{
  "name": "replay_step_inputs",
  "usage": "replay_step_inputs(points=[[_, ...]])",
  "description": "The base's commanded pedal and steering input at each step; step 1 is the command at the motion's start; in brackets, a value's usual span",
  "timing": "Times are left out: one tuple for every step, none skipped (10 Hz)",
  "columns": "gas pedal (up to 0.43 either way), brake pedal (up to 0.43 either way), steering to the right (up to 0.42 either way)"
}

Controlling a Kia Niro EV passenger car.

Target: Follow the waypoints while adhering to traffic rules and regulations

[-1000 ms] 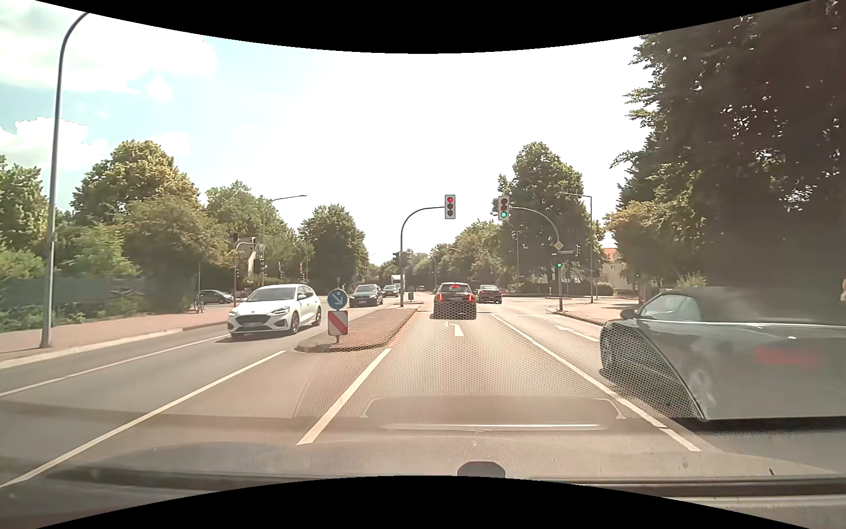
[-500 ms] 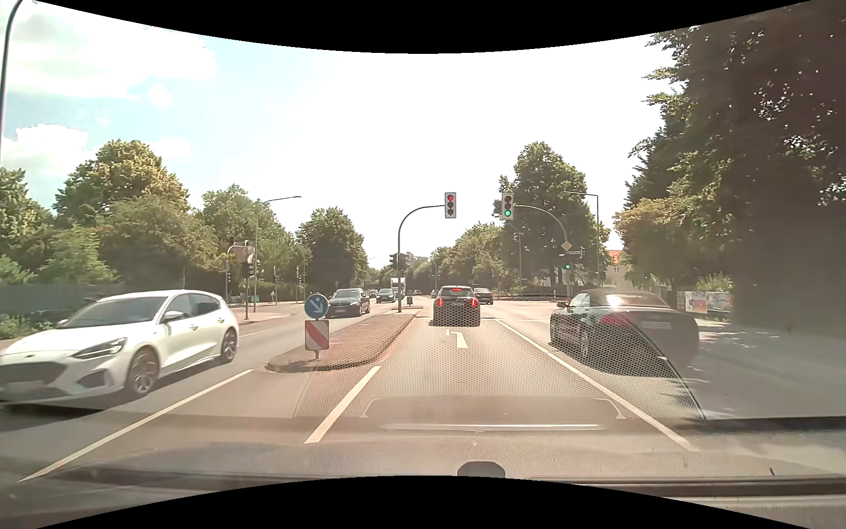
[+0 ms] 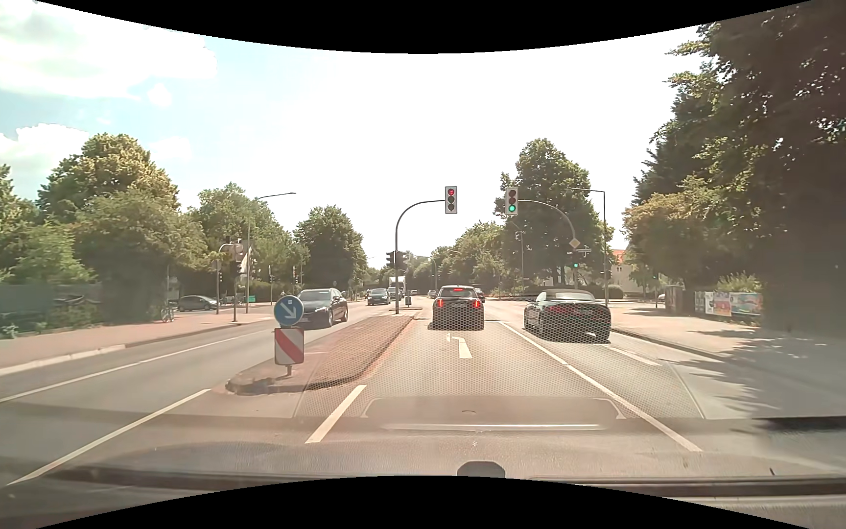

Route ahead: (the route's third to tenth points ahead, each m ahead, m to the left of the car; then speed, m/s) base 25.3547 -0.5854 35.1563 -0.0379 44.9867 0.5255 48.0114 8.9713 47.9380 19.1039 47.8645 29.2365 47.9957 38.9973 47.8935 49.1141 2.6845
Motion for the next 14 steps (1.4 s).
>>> replay_step_inputs(points=[[0.0, 0.049, -0.003], [0.0, 0.049, -0.004], [0.0, 0.049, -0.003], [0.0, 0.043, -0.003], [0.0, 0.024, -0.003], [0.0, 0.018, -0.003], [0.0, 0.018, -0.003], [0.0, 0.018, -0.003], [0.0, 0.018, -0.003], [0.0, 0.018, -0.003], [0.0, 0.018, -0.004], [0.0, 0.018, -0.003], [0.0, 0.018, -0.003], [0.0, 0.018, -0.003]])
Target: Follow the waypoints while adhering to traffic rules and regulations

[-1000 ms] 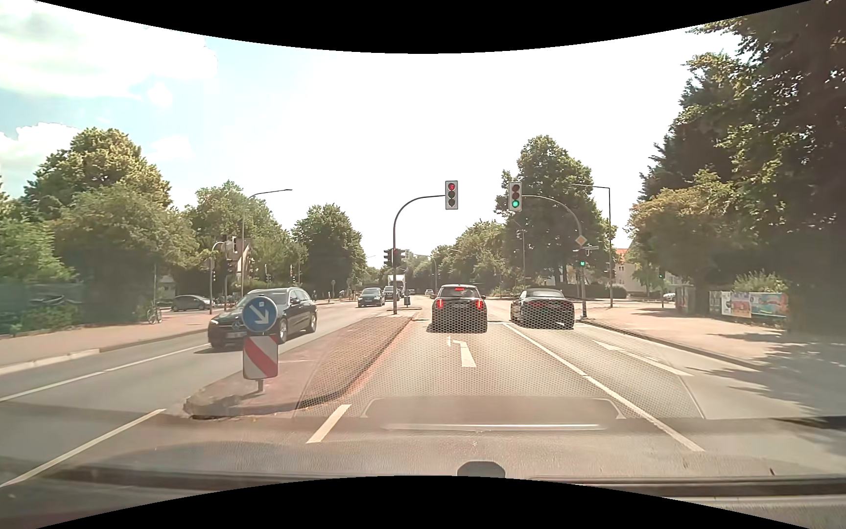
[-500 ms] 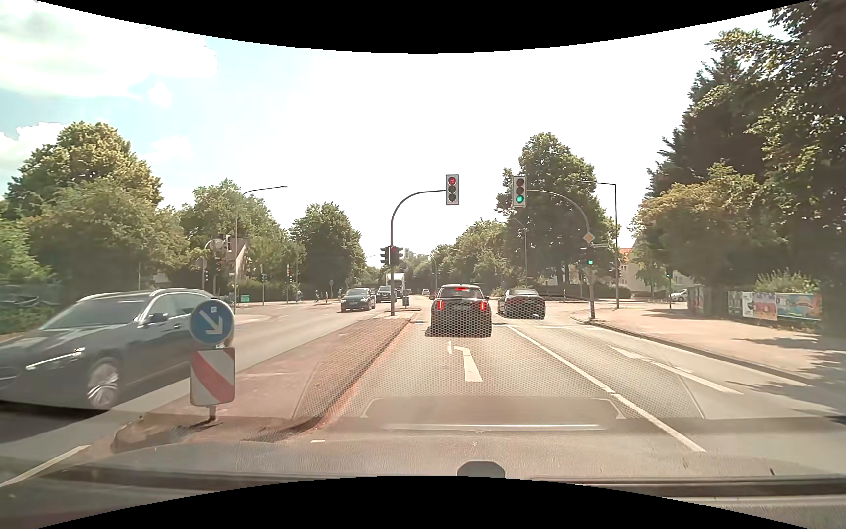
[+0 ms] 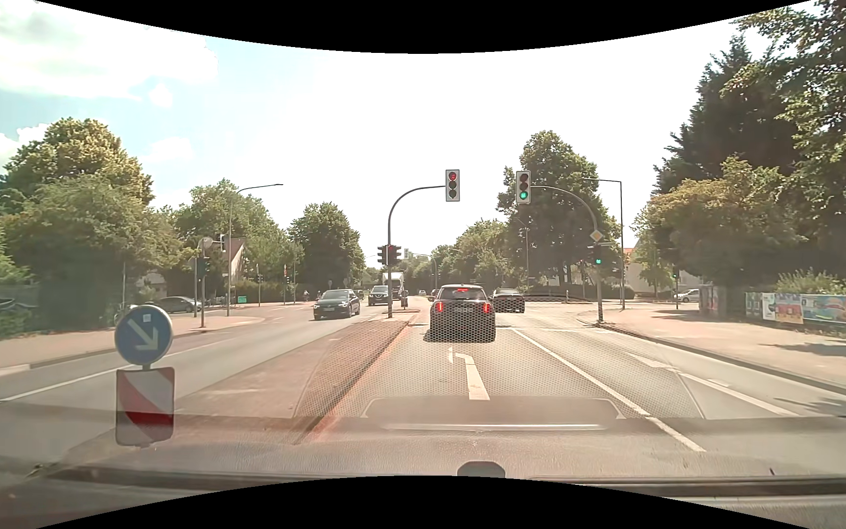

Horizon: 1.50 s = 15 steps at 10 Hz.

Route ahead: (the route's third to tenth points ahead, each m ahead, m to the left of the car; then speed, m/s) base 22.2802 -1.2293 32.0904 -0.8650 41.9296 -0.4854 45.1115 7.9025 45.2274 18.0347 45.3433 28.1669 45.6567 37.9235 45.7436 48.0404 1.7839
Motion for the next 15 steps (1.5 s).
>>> replay_step_inputs(points=[[0.0, 0.018, -0.004], [0.0, 0.018, -0.003], [0.0, 0.018, -0.004], [0.0, 0.018, -0.003], [0.0, 0.018, -0.003], [0.0, 0.018, -0.004], [0.0, 0.018, -0.004], [0.0, 0.018, -0.003], [0.0, 0.018, -0.003], [0.0, 0.018, -0.003], [0.0, 0.018, -0.003], [0.0, 0.018, -0.003], [0.0, 0.024, -0.004], [0.0, 0.024, -0.003], [0.0, 0.018, -0.004]])
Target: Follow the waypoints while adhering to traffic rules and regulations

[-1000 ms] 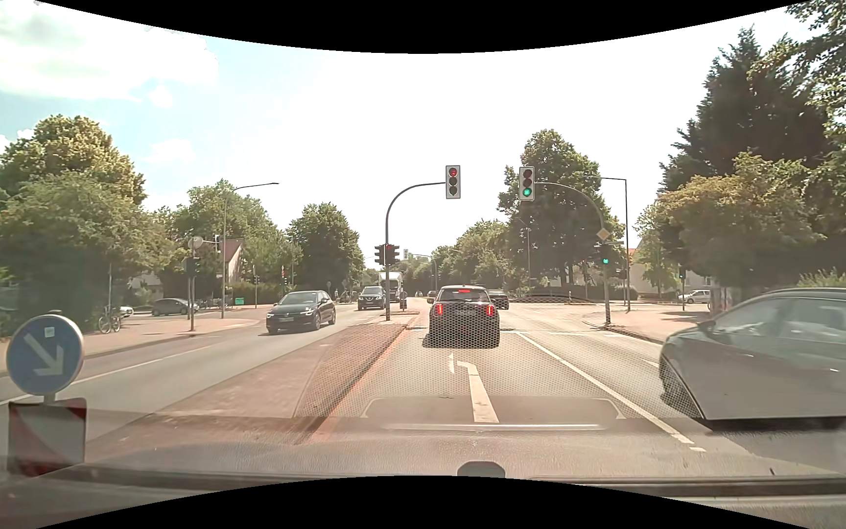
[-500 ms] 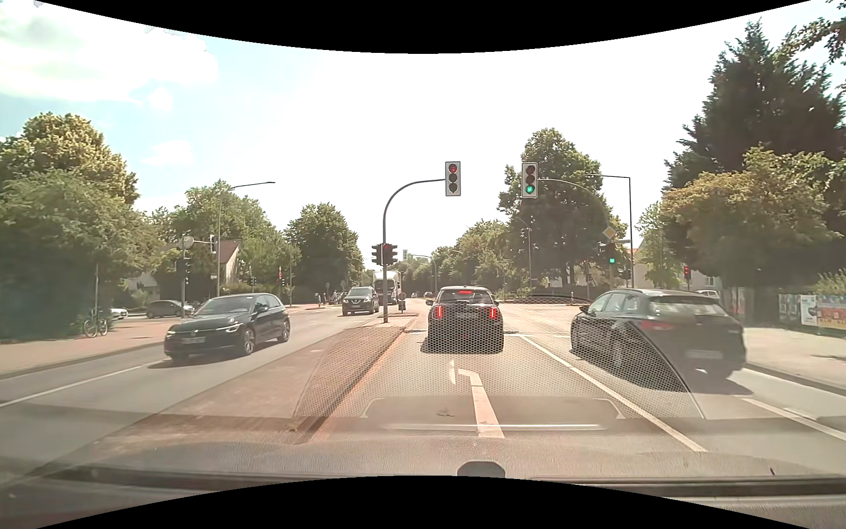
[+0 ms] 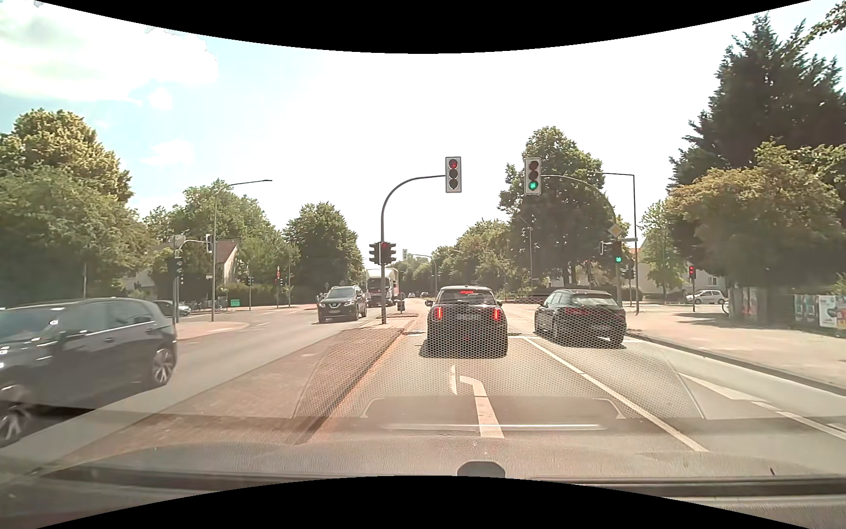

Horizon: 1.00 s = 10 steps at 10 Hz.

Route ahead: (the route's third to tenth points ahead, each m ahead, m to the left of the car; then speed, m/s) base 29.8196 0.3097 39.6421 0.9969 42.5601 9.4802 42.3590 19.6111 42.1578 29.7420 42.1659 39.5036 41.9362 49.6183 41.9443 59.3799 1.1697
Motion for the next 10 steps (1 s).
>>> replay_step_inputs(points=[[0.0, 0.024, -0.003], [0.0, 0.024, -0.003], [0.0, 0.03, -0.003], [0.0, 0.037, -0.003], [0.0, 0.037, -0.004], [0.0, 0.024, -0.003], [0.0, 0.024, -0.003], [0.0, 0.024, -0.004], [0.0, 0.024, -0.003], [0.0, 0.024, -0.003]])
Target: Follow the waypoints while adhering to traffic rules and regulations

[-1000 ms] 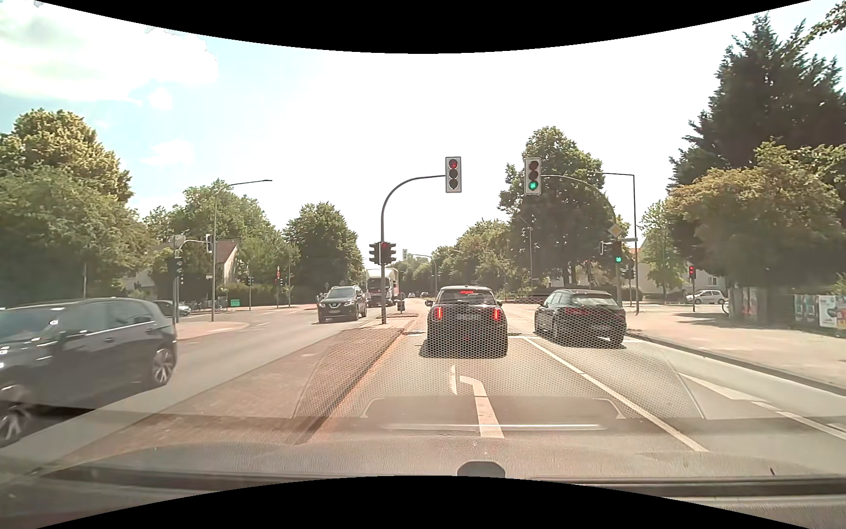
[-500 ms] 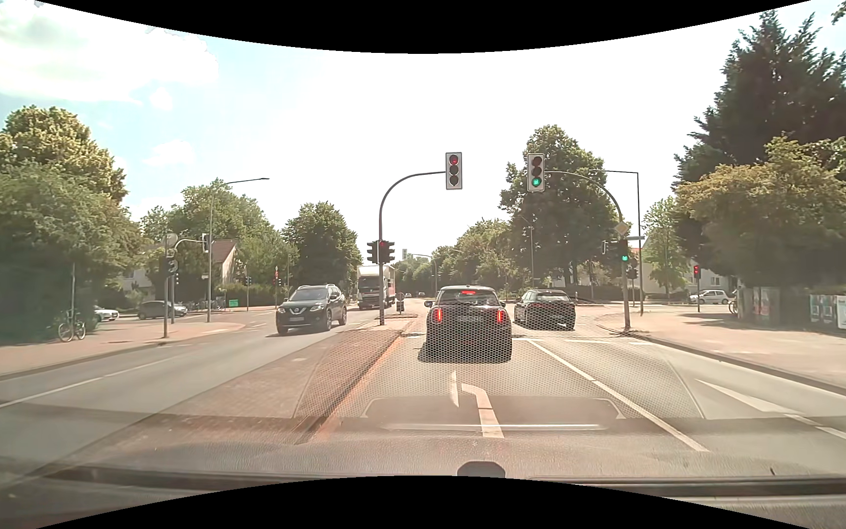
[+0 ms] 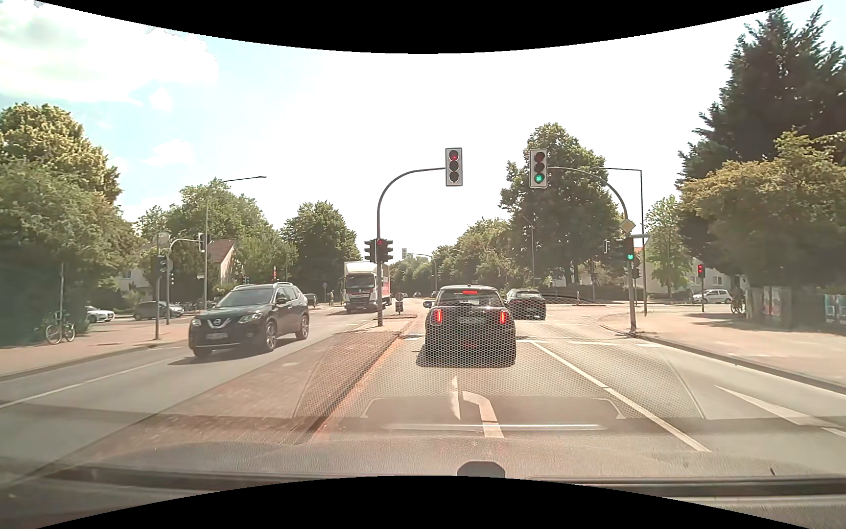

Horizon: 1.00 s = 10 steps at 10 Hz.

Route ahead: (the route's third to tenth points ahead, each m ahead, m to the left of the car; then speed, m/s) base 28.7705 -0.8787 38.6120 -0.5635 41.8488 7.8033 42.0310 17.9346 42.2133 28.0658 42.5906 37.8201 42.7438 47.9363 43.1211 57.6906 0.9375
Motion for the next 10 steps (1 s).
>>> replay_step_inputs(points=[[0.0, 0.018, -0.004], [0.0, 0.018, -0.003], [0.0, 0.018, -0.003], [0.0, 0.024, -0.003], [0.0, 0.024, -0.003], [0.0, 0.03, -0.003], [0.0, 0.043, -0.003], [0.0, 0.049, -0.003], [0.0, 0.055, -0.003], [0.0, 0.067, -0.003]])
